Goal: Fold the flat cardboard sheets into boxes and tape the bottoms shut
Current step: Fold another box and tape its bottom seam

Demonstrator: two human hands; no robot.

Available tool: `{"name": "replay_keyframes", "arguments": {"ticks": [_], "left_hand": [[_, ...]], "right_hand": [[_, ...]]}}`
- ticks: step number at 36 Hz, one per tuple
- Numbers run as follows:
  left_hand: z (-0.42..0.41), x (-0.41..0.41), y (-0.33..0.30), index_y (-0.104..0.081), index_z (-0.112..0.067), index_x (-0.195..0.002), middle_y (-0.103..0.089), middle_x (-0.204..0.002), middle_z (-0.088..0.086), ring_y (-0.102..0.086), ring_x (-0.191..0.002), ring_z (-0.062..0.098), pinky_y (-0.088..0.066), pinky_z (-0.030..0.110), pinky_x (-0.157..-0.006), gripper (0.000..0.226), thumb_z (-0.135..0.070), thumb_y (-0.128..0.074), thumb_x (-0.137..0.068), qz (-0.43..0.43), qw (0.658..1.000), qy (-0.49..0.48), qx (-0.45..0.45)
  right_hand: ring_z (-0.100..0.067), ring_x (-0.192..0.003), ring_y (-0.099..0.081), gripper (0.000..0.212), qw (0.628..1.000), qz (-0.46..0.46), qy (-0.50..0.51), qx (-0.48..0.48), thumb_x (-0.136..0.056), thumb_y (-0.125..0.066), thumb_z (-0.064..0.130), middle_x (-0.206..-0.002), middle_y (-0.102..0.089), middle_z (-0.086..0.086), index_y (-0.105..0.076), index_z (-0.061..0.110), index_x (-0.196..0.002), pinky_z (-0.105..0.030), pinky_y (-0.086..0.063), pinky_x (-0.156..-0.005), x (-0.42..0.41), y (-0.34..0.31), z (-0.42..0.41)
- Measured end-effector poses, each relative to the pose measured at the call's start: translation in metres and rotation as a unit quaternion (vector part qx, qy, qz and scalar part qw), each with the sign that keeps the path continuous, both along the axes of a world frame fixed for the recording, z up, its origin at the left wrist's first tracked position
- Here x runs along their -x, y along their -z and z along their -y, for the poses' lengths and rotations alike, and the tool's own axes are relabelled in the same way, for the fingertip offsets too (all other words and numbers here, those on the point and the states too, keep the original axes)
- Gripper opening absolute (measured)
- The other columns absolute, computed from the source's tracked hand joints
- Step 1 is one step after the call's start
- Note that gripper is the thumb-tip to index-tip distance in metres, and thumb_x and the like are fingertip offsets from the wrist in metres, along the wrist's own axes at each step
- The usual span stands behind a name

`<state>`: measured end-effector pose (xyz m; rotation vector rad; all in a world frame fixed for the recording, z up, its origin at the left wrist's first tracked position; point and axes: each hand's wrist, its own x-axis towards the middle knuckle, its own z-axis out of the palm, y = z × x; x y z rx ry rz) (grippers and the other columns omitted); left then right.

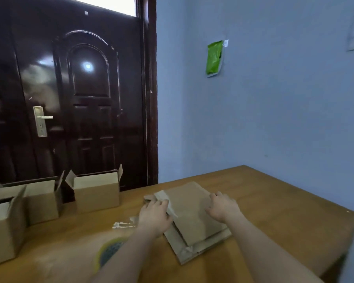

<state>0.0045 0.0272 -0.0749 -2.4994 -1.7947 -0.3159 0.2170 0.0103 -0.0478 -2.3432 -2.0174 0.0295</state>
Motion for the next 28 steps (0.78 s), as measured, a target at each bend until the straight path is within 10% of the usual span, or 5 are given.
{"name": "replay_keyframes", "arguments": {"ticks": [17,22,28], "left_hand": [[-0.011,-0.019,0.021,-0.035,-0.019,-0.142,-0.062,-0.118,0.007,-0.057,-0.107,0.025,-0.047,0.036,-0.085,0.050,-0.039,-0.036,-0.096,0.071,0.996,-0.001,0.062],[-0.010,-0.023,0.012,-0.036,-0.018,-0.141,-0.055,-0.128,0.008,-0.056,-0.111,0.025,-0.049,0.035,-0.087,0.054,-0.042,-0.047,-0.094,0.257,0.961,-0.066,0.077],[-0.008,-0.026,-0.013,-0.037,-0.015,-0.137,-0.056,-0.126,0.004,-0.059,-0.109,0.020,-0.051,0.037,-0.093,0.058,-0.025,-0.066,-0.087,0.524,0.843,-0.066,0.103]], "right_hand": [[-0.035,-0.130,-0.037,0.075,0.963,-0.235,0.129,0.037,-0.087,-0.046,0.058,-0.143,-0.034,-0.013,-0.031,0.012,-0.144,-0.047,-0.035,-0.107,-0.025,0.040,-0.019],[-0.035,-0.128,-0.037,0.059,0.939,-0.306,0.158,-0.018,-0.092,-0.043,0.046,-0.141,-0.035,-0.017,-0.045,0.006,-0.135,-0.043,-0.037,-0.104,-0.019,0.032,-0.016],[-0.031,-0.098,-0.051,0.039,0.863,-0.458,0.177,-0.121,-0.085,-0.052,0.039,-0.115,-0.052,-0.014,-0.055,0.006,-0.105,-0.036,-0.044,-0.078,-0.006,0.017,-0.015]]}}
